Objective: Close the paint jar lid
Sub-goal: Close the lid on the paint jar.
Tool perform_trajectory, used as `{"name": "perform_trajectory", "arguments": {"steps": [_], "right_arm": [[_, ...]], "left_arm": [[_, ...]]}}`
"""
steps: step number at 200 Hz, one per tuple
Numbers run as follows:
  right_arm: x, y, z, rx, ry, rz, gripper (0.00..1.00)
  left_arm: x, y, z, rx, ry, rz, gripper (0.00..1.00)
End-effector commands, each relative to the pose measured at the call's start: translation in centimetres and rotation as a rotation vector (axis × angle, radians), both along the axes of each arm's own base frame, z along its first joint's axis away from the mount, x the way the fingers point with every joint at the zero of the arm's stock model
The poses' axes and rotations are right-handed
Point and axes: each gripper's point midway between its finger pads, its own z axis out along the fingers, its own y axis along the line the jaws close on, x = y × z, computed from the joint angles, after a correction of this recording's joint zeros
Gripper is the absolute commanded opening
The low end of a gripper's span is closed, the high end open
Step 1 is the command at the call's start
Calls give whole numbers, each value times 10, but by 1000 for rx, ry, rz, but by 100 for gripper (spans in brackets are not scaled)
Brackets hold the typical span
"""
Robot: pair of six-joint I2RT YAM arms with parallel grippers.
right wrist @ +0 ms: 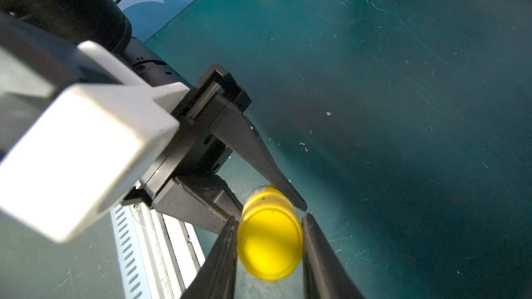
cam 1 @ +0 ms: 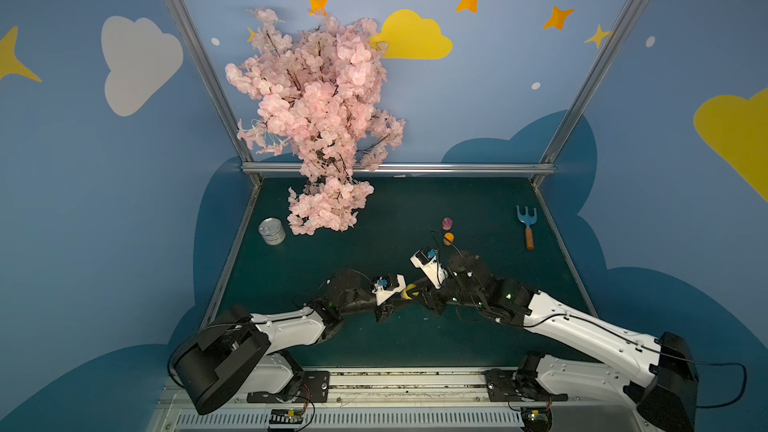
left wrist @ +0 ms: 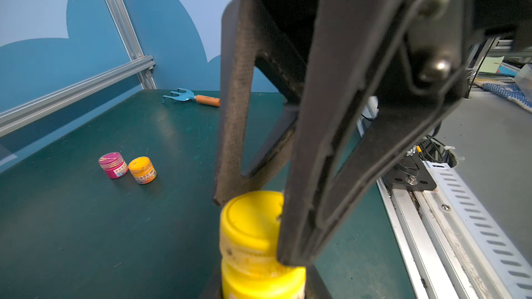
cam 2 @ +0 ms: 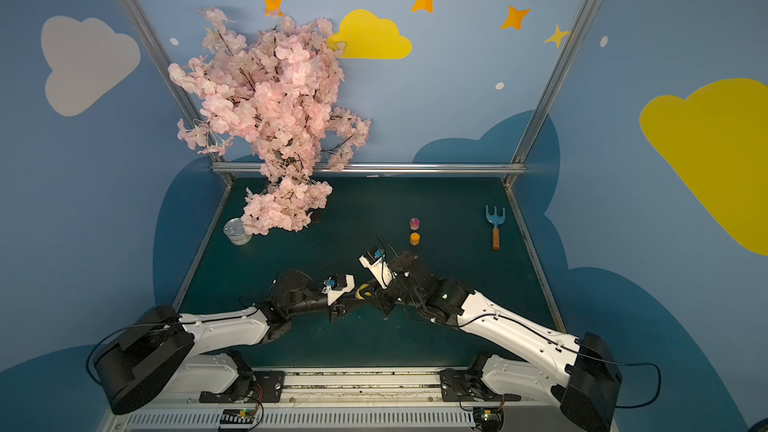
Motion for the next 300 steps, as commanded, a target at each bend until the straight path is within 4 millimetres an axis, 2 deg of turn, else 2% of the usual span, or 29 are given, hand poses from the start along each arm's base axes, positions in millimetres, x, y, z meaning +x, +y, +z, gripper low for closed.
{"name": "perform_trajectory", "arguments": {"steps": [1,69,84,88,112,119,123,156,198,224,266,300], "right_arm": [[-5,-10,-30,-77,70,-21,32],[1,-9,-32,1,44,-84,31],[2,-4,-25,39,42,-82,31],[0,-6,-35,26,56,-83,31],[-5,5,-36,48,80,-31,31],[-9,5,-42,21,105,-22,31],[-7,9,-35,20,103,-19,31],[-15,12,-39,-64,116,52,31],[-25,1,-44,-180,125,133,31],[-26,-1,-47,-196,134,141,31],[-33,8,-59,-199,175,196,30],[-35,7,-65,-250,189,223,30]], "left_arm": [[1,-1,50,-151,-105,-7,32],[1,5,66,-214,-95,13,32],[0,7,70,-226,-102,14,32],[0,8,71,-229,-105,15,32],[0,7,70,-218,-101,11,32],[0,6,68,-209,-96,8,32],[0,5,67,-205,-94,6,32],[-7,-1,60,-169,-80,-62,31],[-15,1,60,-142,-107,-97,31],[-14,2,62,-141,-118,-81,31],[-13,3,60,-118,-128,-78,30],[-20,-1,54,-77,-122,-121,30]]}}
